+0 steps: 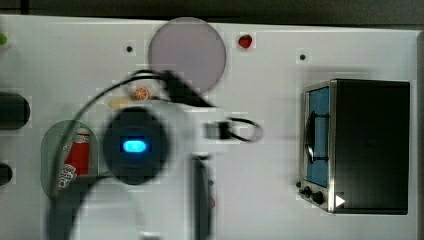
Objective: Pick Ketchup from the table and place it in strainer.
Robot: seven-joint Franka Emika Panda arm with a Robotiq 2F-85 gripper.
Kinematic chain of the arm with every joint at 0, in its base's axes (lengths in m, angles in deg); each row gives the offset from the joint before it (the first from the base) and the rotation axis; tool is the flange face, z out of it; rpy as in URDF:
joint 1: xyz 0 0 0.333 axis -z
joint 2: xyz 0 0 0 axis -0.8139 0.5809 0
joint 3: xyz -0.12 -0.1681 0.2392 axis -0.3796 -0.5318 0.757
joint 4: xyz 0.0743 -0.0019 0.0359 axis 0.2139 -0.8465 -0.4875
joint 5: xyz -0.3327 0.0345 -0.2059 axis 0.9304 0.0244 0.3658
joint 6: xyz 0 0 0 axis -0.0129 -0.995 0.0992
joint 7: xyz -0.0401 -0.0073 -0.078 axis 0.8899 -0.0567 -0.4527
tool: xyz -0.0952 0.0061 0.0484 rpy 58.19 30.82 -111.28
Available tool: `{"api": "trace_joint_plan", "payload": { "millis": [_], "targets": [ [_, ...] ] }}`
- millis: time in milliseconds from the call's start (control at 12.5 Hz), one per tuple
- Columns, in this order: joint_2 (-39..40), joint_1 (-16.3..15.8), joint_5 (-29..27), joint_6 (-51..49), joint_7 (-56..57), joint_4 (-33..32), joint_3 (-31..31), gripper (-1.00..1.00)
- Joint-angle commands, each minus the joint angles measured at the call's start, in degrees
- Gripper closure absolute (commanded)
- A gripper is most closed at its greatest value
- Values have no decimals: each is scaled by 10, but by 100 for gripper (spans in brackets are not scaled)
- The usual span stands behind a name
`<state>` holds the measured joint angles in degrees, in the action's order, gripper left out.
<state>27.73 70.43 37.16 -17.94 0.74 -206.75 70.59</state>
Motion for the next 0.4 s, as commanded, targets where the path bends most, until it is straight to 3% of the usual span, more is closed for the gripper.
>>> {"api": "trace_joint_plan", "payload": {
  "millis": [80,400],
  "targets": [
    [-35,0,-6,-79,48,53,-42,-100],
    [-40,1,-39,-152,74,76,-95,-100]
  ]
}}
